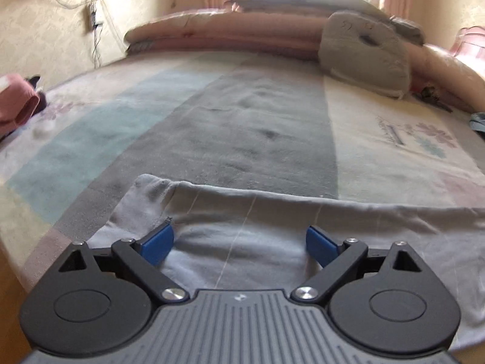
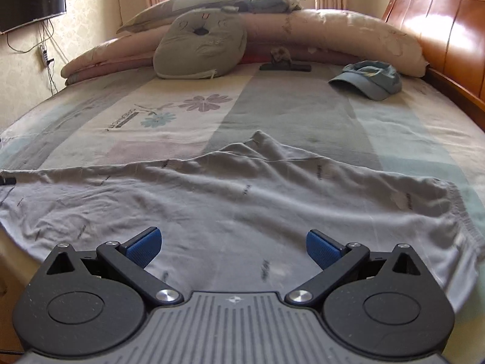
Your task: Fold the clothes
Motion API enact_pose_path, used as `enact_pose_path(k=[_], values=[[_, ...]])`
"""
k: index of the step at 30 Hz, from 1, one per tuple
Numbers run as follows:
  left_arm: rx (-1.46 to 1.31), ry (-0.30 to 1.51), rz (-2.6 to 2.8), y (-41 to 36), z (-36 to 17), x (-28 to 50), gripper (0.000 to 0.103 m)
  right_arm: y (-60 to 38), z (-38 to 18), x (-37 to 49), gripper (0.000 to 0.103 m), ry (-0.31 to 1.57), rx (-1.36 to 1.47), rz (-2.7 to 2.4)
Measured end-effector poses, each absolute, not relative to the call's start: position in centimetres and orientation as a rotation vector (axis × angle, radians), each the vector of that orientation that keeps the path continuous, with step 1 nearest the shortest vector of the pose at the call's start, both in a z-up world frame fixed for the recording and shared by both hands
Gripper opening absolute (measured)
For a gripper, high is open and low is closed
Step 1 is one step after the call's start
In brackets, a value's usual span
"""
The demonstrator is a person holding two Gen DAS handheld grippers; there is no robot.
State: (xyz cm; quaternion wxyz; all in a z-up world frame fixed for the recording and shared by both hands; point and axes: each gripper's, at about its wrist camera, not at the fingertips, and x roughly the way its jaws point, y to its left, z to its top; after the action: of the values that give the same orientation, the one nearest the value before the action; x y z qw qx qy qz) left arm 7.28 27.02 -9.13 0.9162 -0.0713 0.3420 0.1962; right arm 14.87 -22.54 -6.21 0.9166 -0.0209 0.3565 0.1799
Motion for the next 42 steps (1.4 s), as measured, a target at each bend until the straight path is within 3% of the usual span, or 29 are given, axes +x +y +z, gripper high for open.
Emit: enact_pose_path(k=[6, 16, 21, 29, 42], values=[[-0.134, 0.701, 0.356, 26.7, -6.0, 8.9, 0.095, -21.2, -6.5, 17.5, 0.103, 0.812, -0.107, 0.344], [-0.257, 0.745, 0.423, 28.4, -7.0, 11.7, 0.095, -18.5, -4.7, 20.2, 0.103, 0.855, -0.203, 0.388], [-0.289, 0.768, 0.222, 24.4, -5.1, 12.2, 0.095, -17.7, -5.0, 21.4, 0.103, 0.918, -0.201, 0.383], [-0.172, 0.862, -0.013, 16.3, -7.1, 12.7, 0.095, -14.9, -6.5, 22.9, 0.103, 0.986, -0.236, 0.418], [-0.191, 0.863, -0.117, 17.5, -6.7, 14.3, 0.096, -12.4, -5.8, 24.6, 0.103, 0.971, -0.23, 0.308]])
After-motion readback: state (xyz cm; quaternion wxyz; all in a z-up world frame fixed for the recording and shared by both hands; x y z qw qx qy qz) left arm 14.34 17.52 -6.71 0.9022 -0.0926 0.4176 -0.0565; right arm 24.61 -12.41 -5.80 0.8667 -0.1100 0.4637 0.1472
